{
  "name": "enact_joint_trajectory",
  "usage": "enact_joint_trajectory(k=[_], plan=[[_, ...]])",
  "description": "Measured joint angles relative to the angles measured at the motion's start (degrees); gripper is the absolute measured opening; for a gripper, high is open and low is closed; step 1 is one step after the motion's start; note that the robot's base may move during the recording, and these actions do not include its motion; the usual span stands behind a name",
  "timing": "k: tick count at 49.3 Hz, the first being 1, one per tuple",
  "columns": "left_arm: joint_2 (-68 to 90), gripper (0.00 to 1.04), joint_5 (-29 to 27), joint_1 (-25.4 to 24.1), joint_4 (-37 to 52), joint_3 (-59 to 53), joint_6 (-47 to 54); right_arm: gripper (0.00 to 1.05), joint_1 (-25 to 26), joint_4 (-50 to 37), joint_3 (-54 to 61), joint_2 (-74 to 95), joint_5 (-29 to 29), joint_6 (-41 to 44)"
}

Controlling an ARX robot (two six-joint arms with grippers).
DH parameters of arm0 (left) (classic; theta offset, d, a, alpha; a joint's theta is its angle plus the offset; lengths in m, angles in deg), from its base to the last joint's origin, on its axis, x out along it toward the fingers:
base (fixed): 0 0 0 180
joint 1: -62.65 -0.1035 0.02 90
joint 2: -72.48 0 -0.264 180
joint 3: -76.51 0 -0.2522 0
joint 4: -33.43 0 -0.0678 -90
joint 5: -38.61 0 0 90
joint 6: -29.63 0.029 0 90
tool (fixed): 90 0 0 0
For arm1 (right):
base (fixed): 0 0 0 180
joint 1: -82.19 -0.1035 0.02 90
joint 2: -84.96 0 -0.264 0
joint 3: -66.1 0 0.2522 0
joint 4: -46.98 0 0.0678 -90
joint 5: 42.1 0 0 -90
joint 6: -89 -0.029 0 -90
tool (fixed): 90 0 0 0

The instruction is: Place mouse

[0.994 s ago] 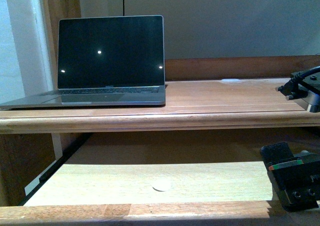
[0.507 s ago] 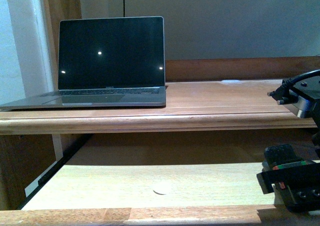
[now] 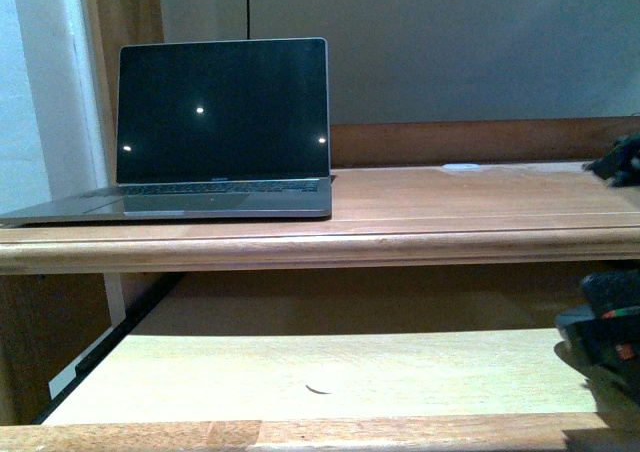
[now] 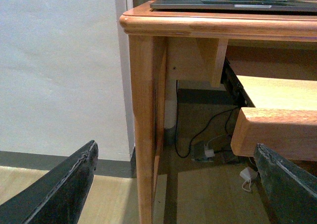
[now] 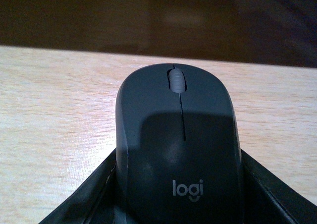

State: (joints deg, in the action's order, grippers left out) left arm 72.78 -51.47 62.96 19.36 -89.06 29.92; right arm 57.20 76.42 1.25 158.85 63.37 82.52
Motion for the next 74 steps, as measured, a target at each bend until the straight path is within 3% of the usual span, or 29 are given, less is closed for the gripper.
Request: enact_joint_trajectory(k=[9, 16, 44, 59, 74], plan=[[0.0, 0.97, 0.0, 0.0, 0.0, 0.0, 0.0, 0.56, 4.2, 5.1, -0.9, -7.8, -4.2, -1.4], [0.0, 0.97, 0.0, 0.0, 0.0, 0.0, 0.0, 0.56, 4.7, 7.3, -5.0, -9.9, -4.6, -3.3], [0.0, 0.97, 0.0, 0.0, 0.0, 0.0, 0.0, 0.56, -14.2, 2.9, -29.2, 12.6, 9.2, -8.8], [0.0, 0.97, 0.0, 0.0, 0.0, 0.0, 0.0, 0.56, -17.0, 2.3, -41.3, 24.7, 12.9, -8.8], [0.0, 0.97, 0.0, 0.0, 0.0, 0.0, 0.0, 0.56, -14.6, 5.1, -53.3, 35.0, 15.0, -7.7]])
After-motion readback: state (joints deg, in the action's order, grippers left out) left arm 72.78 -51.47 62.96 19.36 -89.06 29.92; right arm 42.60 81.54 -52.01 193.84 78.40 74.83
